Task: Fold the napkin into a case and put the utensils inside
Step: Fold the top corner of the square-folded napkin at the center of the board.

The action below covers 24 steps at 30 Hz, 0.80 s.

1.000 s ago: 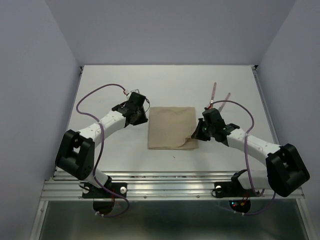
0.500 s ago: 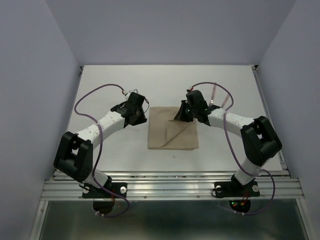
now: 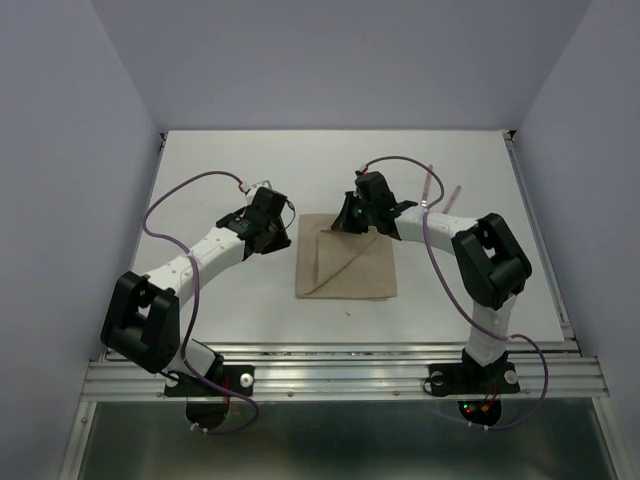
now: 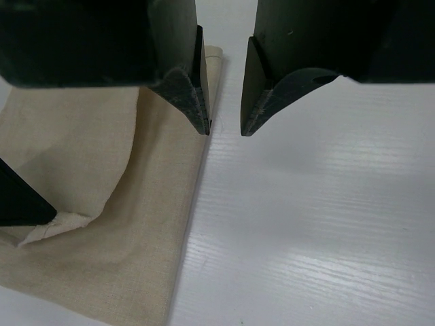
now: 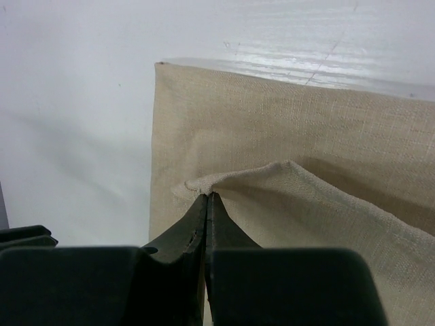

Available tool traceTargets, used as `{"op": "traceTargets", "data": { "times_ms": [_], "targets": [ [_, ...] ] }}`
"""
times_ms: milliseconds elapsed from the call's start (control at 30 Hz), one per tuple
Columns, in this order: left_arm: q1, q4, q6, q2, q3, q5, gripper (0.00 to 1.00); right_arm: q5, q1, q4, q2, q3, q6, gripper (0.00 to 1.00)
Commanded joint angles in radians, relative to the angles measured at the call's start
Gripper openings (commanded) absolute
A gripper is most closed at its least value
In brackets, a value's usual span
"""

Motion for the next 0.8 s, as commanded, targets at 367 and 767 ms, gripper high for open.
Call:
{"op": "traceTargets", "data": {
  "times_ms": [367, 767],
  "targets": [
    [-0.007, -0.022, -0.013, -0.056, -0.017, -0.028, 0.36, -0.028, 0.015, 0.088, 0.081, 0.129, 0.013, 0.01],
    [-0.007, -0.023, -0.02, -0.071, -0.034, -0.023, 0.36, -0.028, 0.015, 0.114, 0.129, 0.157, 0.03, 0.01]
  ]
}}
